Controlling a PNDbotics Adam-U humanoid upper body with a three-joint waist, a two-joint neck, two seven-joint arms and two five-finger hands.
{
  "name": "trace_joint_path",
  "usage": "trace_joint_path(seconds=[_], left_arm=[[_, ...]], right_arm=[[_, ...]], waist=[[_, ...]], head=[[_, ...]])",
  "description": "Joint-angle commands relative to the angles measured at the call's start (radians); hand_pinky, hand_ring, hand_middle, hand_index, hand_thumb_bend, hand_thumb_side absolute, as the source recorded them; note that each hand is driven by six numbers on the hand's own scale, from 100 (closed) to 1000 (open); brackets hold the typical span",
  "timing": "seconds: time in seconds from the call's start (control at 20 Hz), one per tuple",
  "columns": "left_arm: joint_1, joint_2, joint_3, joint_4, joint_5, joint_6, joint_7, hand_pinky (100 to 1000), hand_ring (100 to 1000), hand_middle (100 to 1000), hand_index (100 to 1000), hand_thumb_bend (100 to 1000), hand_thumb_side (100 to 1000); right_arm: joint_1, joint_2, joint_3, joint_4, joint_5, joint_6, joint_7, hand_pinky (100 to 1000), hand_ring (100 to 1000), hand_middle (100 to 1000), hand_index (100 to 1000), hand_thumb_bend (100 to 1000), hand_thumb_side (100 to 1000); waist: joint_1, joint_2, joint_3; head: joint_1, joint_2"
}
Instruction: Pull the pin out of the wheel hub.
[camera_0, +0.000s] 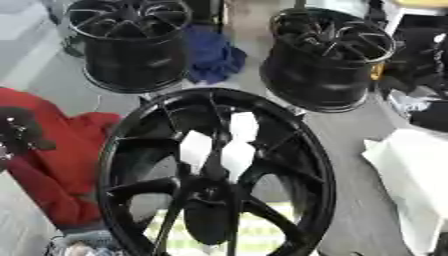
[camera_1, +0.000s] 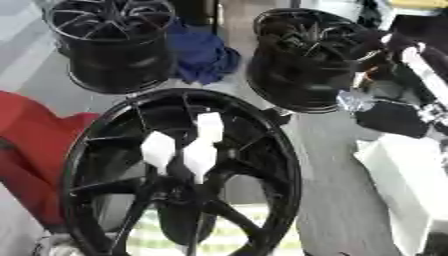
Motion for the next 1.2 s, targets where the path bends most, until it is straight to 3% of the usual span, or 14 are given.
trace_joint_path(seconds=[0.05,0.35,0.8,1.0,1.2], left_arm=[[-0.006,0.006,-0.003,-0.019,-0.001,0.009,-0.01,711,592,595,775,100,807],[-0.004,0.008,-0.007,-0.016,-0.003,0.008,-0.01,711,592,595,775,100,808],[0.0,0.013,-0.027,-0.013,-0.008,0.009,-0.01,710,593,596,775,100,812],[0.001,0.016,-0.038,-0.012,-0.006,0.01,-0.01,710,593,596,775,100,812],[0.004,0.016,-0.042,-0.01,-0.006,0.007,-0.01,709,593,596,775,100,812]], right_arm=[[-0.016,-0.039,0.019,-0.008,-0.018,0.004,-0.051,725,732,760,915,259,306],[-0.084,-0.097,0.088,0.025,-0.069,0.024,-0.039,731,741,776,922,285,334],[-0.283,-0.238,0.279,0.069,-0.196,0.125,0.087,791,835,861,950,345,409],[-0.37,-0.213,0.366,0.127,-0.25,0.178,0.141,820,873,888,962,368,417],[-0.464,-0.133,0.46,0.219,-0.244,0.236,0.199,832,886,894,967,380,422]], waist=[[0.004,-0.013,0.002],[0.001,-0.016,0.008],[-0.01,-0.024,0.029],[-0.014,-0.029,0.035],[-0.013,-0.033,0.035]], head=[[-0.005,-0.002],[-0.011,0.0],[-0.032,0.009],[-0.039,0.017],[-0.039,0.022]])
